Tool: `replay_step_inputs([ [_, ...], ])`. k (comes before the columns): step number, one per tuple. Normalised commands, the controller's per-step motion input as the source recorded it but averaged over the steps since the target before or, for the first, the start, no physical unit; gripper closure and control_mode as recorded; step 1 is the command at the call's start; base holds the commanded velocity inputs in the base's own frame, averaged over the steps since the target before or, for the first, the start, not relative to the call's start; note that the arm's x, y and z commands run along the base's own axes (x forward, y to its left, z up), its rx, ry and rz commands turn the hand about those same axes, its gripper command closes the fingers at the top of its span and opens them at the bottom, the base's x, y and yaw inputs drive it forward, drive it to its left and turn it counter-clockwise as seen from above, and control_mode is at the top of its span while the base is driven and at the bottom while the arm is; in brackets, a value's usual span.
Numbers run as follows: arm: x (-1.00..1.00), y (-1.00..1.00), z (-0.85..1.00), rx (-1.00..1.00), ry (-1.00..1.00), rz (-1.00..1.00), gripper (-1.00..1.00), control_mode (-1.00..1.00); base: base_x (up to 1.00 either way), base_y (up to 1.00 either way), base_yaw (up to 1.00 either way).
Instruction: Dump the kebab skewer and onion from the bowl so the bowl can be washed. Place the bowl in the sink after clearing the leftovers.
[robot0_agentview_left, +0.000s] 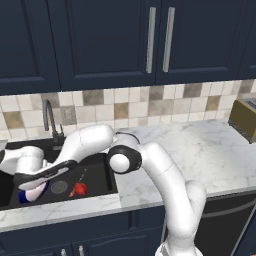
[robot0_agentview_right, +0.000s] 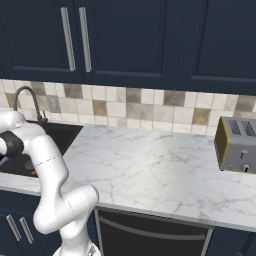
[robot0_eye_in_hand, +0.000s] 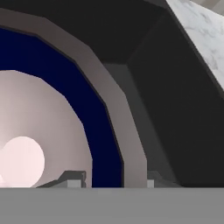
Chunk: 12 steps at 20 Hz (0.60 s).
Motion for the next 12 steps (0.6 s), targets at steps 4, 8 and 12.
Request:
replay_step_inputs([
  [4,0.12,0.0,-0.3,0.0,0.01,0.0,1.0,-1.0,0.0,0.0,0.0],
  [8,0.24,0.01,-0.37,0.0,0.05,0.0,1.0,-1.0,0.0,0.0,0.0],
  [12,0.16,0.0,-0.39,0.0,0.07,0.0,1.0,-1.0,0.0,0.0,0.0],
])
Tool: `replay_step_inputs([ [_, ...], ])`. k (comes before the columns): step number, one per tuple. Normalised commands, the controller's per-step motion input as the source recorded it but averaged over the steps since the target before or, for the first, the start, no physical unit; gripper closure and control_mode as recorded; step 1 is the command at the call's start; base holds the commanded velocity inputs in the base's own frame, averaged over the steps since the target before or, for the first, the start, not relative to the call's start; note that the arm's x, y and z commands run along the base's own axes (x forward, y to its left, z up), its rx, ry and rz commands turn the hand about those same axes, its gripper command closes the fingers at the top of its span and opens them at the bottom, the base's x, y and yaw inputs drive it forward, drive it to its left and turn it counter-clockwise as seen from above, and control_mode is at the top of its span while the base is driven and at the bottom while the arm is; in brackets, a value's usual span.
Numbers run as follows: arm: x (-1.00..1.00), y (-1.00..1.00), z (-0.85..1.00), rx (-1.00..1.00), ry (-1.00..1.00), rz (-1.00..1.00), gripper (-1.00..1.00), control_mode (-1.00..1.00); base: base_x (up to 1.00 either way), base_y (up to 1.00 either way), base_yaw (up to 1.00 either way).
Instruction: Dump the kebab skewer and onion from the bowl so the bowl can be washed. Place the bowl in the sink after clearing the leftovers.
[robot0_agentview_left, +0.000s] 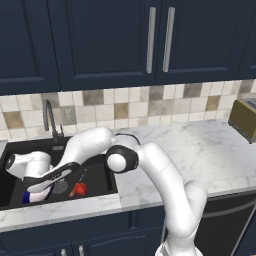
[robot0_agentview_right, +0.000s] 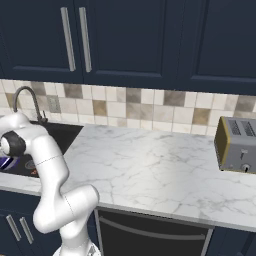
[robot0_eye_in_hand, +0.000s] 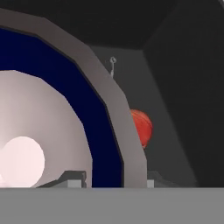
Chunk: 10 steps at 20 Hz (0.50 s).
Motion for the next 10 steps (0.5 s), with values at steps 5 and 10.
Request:
replay_step_inputs([
  [5,0.17,0.0,-0.29,0.0,0.14,0.0,1.0,-1.0,0.0,0.0,0.0],
  [10,0.34,0.0,-0.04,0.04,0.17,0.0,1.0,-1.0,0.0,0.0,0.0],
])
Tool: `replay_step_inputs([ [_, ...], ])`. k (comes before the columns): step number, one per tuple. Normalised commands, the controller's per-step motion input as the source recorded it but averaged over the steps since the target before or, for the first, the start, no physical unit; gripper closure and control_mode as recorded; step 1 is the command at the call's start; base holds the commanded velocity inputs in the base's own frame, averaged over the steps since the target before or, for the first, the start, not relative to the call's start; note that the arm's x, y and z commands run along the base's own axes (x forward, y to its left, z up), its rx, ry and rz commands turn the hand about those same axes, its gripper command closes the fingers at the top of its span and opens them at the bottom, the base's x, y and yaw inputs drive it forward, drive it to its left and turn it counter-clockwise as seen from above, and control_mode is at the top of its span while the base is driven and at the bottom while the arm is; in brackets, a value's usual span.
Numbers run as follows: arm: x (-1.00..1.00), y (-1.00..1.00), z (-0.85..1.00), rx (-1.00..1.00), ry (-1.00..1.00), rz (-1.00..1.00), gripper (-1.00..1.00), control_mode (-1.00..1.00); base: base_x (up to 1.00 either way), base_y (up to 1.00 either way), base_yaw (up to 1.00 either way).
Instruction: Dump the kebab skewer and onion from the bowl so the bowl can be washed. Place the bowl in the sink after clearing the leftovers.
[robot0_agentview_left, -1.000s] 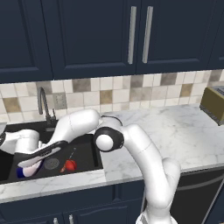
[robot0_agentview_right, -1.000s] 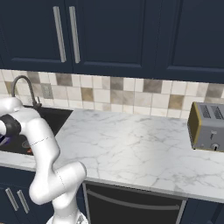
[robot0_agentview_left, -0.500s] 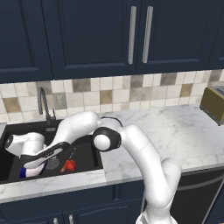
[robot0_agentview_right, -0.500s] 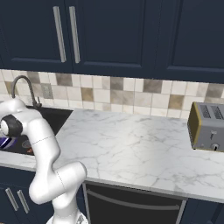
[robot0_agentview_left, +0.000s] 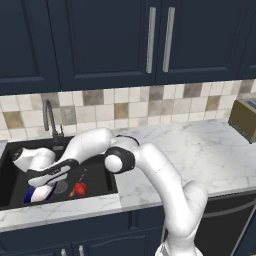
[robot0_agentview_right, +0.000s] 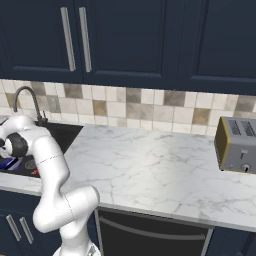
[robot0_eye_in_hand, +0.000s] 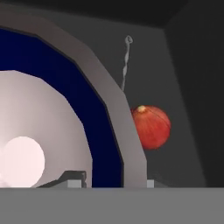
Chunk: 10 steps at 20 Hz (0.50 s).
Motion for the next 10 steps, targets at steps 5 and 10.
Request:
replay_step_inputs([
  [5,0.12,0.06,-0.31,0.01,0.18,0.0,1.0,-1.0,0.0,0.0,0.0],
  [10,0.0,0.1,-0.8,-0.06,0.11,0.0,1.0,-1.0,0.0,0.0,0.0],
])
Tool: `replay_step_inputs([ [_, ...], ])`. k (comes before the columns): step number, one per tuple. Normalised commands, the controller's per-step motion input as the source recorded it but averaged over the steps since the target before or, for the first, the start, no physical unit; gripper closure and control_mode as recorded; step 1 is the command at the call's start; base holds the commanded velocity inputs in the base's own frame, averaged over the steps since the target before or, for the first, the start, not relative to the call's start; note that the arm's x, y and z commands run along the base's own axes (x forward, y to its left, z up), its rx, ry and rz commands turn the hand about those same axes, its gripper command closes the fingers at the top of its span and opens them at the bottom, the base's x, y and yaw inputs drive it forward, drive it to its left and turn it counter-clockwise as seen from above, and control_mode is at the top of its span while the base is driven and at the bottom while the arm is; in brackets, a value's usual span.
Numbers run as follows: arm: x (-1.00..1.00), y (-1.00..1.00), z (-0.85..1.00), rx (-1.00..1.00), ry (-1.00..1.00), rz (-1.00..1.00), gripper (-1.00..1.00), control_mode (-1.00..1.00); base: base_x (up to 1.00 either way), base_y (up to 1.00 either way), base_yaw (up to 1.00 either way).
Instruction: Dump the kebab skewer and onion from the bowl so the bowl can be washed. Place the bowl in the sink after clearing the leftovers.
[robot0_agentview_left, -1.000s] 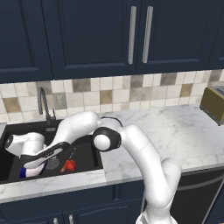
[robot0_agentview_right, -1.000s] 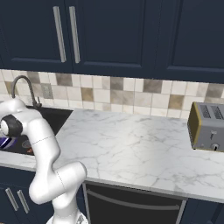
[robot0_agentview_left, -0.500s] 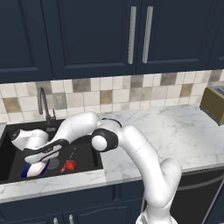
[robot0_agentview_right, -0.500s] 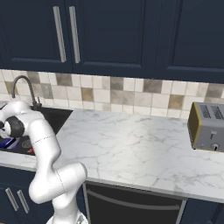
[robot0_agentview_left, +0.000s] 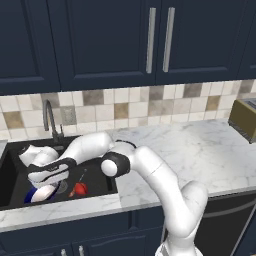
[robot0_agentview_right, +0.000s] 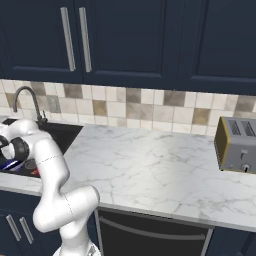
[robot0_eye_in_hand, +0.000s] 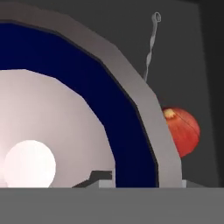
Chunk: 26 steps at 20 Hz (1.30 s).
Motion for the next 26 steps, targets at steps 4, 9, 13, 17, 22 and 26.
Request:
replay_step_inputs([
  [4,0.02,0.15,-0.35,-0.02,0.02,0.0,1.0,-1.0,0.0,0.0,0.0],
  [9,-0.01,0.1,0.02,0.0,0.0,0.0,-1.0,-1.0,0.0,0.0,0.0],
  [13,-0.32,-0.1,0.36,0.0,-0.01,0.0,-1.0,-1.0,0.0,0.0,0.0],
  [17,-0.53,-0.43,0.56,0.0,-0.06,0.0,-1.0,-1.0,0.0,0.0,0.0],
  [22,-0.66,-0.64,0.9,0.01,-0.14,0.0,-1.0,-1.0,0.0,0.0,0.0],
  [26,-0.94,-0.9,0.84,0.01,-0.15,0.0,-1.0,-1.0,0.0,0.0,0.0],
])
